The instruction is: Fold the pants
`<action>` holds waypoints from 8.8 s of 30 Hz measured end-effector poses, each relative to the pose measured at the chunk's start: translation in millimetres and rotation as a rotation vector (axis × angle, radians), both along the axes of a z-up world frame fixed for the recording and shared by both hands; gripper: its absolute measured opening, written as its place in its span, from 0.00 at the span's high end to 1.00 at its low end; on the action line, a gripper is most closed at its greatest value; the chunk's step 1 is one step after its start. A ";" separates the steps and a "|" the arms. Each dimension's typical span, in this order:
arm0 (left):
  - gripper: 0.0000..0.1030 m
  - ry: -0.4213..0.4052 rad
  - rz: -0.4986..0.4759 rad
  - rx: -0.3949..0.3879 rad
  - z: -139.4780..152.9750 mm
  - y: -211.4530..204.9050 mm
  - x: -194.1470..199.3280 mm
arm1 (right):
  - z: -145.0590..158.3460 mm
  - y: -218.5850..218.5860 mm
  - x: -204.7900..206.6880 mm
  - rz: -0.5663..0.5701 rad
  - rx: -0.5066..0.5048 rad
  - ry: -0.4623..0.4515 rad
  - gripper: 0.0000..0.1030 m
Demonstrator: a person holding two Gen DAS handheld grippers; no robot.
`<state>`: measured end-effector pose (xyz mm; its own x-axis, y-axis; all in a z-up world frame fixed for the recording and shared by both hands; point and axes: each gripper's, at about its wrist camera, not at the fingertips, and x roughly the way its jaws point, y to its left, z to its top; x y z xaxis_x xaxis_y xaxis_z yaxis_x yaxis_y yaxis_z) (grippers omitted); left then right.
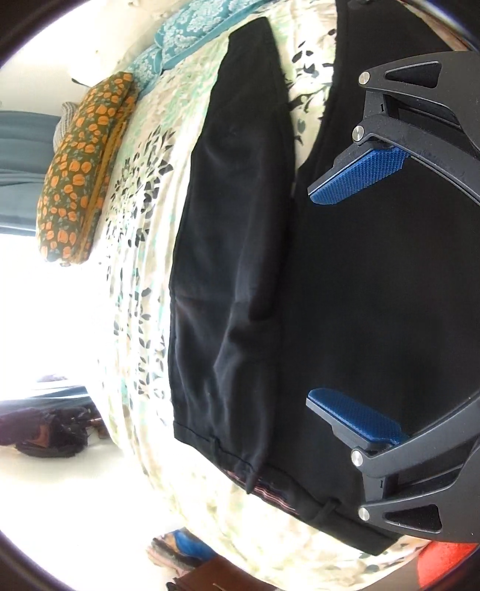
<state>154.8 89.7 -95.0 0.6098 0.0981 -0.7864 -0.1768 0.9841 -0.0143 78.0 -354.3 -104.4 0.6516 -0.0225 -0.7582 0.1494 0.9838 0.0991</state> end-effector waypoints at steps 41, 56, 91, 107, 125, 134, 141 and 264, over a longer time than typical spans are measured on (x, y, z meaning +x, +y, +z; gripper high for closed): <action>0.00 -0.005 0.052 0.125 -76.8 -4.8 24.0 | -0.4 -128.7 324.2 -0.028 -0.034 0.209 0.91; 0.01 0.023 0.054 0.135 -73.1 -5.3 27.1 | -15.8 -105.9 -62.7 -0.344 0.491 0.112 0.50; 0.02 0.177 -0.030 -0.005 -27.9 -37.4 65.1 | -49.1 -163.5 -37.9 -0.367 0.883 -0.006 0.29; 0.03 0.295 0.114 -0.407 -40.0 -49.5 209.0 | -11.2 -178.3 -62.8 -0.342 0.760 -0.151 0.83; 0.97 0.036 0.096 -0.565 72.2 -2.1 131.2 | 75.1 -176.5 -46.7 -0.128 0.743 -0.340 0.84; 0.97 0.173 0.104 -0.483 -6.6 21.4 -67.2 | 23.6 -196.9 -78.9 -0.239 0.598 0.092 0.85; 0.97 0.154 0.021 -0.442 -3.2 -7.0 -83.6 | 2.7 -192.4 -79.1 -0.233 0.274 0.218 0.85; 0.19 0.292 -0.206 0.079 -14.3 -19.9 -108.8 | -44.3 99.8 -54.8 0.342 -0.047 0.189 0.00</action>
<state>46.0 69.8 -109.2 0.3738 0.0643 -0.9253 0.0398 0.9956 0.0852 23.3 -254.5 -148.6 0.4761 0.1341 -0.8691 -0.1760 0.9828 0.0553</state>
